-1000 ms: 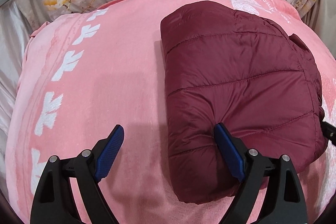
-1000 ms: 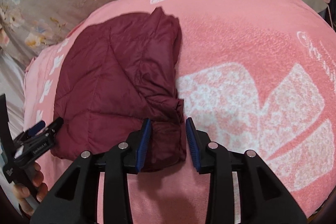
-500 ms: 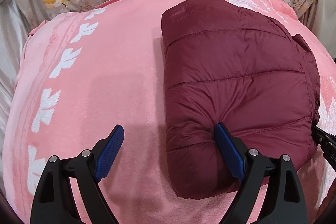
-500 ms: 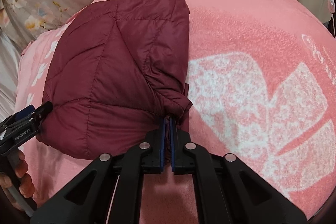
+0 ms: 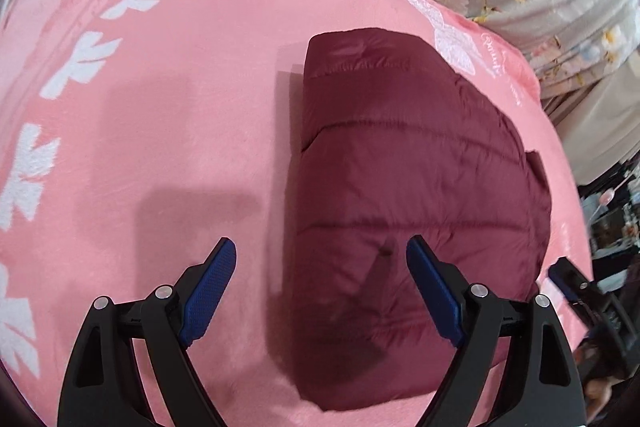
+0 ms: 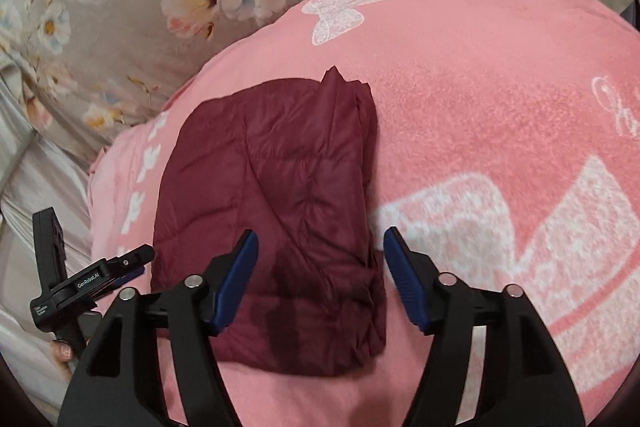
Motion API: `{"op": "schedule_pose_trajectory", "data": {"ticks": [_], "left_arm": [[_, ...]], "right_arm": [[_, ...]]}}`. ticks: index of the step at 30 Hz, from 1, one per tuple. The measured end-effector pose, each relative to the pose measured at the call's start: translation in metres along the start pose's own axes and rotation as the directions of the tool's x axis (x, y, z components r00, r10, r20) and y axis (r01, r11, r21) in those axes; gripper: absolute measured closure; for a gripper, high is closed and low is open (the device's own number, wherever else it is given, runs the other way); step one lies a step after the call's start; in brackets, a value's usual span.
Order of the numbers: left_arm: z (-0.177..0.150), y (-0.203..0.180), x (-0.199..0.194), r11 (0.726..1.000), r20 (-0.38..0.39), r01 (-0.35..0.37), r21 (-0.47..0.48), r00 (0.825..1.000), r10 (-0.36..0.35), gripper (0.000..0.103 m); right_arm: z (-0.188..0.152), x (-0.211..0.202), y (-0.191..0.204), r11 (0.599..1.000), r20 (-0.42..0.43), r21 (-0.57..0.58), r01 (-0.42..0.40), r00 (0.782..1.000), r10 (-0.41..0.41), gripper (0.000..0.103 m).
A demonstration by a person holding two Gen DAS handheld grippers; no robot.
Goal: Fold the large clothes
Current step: 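Open the right gripper and move both grippers to the bundle, then grasp the folded maroon jacket with both grippers and lift it off the blanket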
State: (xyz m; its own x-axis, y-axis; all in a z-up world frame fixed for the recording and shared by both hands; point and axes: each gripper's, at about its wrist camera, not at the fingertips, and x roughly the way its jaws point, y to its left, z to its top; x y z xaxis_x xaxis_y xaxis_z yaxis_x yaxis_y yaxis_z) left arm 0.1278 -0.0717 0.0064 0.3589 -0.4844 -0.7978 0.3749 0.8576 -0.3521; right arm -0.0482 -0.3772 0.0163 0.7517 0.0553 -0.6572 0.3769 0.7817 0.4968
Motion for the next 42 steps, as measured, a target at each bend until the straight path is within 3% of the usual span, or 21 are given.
{"op": "schedule_pose_trajectory", "data": {"ticks": [4,9,13,17,20,22,25,27,31,37,42], "left_arm": [[0.014,-0.002,0.015,0.999,-0.027,0.048,-0.017,0.998,-0.049,0.018],[0.022,-0.006,0.045,0.987,-0.096,0.152,-0.056,0.983,-0.157,0.017],[0.021,-0.01,0.054,0.986,-0.089,0.156,-0.055,0.983,-0.161,0.015],[0.018,-0.015,0.057,0.99,-0.059,0.134,-0.032,0.989,-0.136,0.015],[0.016,-0.02,0.056,0.994,-0.036,0.106,-0.002,0.994,-0.106,0.015],[0.014,-0.025,0.053,0.996,-0.015,0.086,0.024,0.996,-0.085,0.02],[0.011,-0.033,0.044,0.996,0.025,0.054,0.074,0.998,-0.056,0.039],[0.009,-0.041,0.033,0.991,0.062,0.028,0.129,0.997,-0.036,0.05],[0.008,-0.049,0.011,0.982,0.113,0.02,0.187,0.993,-0.042,0.07],[0.007,-0.053,-0.031,0.97,0.21,-0.007,0.243,0.977,-0.046,0.073],[0.013,-0.048,-0.07,0.961,0.301,-0.016,0.274,0.951,-0.07,0.073]], "right_arm": [[0.009,0.028,-0.013,0.994,-0.043,0.074,-0.077,0.996,0.08,0.039],[0.009,0.057,-0.026,0.973,-0.069,0.153,-0.174,0.98,0.186,0.034],[0.007,0.069,-0.032,0.953,-0.063,0.19,-0.236,0.966,0.251,0.033],[0.008,0.074,-0.029,0.952,-0.052,0.172,-0.253,0.963,0.265,0.033],[0.007,0.076,-0.025,0.951,-0.051,0.159,-0.267,0.959,0.278,0.045],[0.007,0.074,-0.02,0.955,-0.042,0.138,-0.263,0.962,0.271,0.061],[0.007,0.062,-0.012,0.968,-0.017,0.089,-0.235,0.971,0.237,0.081],[0.008,0.052,0.002,0.981,0.01,0.036,-0.191,0.982,0.191,0.087],[0.009,0.032,0.032,0.99,0.063,-0.047,-0.137,0.988,0.139,0.09],[0.009,0.001,0.075,0.982,0.139,-0.143,-0.125,0.98,0.145,0.091],[0.012,-0.022,0.107,0.97,0.201,-0.208,-0.129,0.965,0.171,0.091]]}}
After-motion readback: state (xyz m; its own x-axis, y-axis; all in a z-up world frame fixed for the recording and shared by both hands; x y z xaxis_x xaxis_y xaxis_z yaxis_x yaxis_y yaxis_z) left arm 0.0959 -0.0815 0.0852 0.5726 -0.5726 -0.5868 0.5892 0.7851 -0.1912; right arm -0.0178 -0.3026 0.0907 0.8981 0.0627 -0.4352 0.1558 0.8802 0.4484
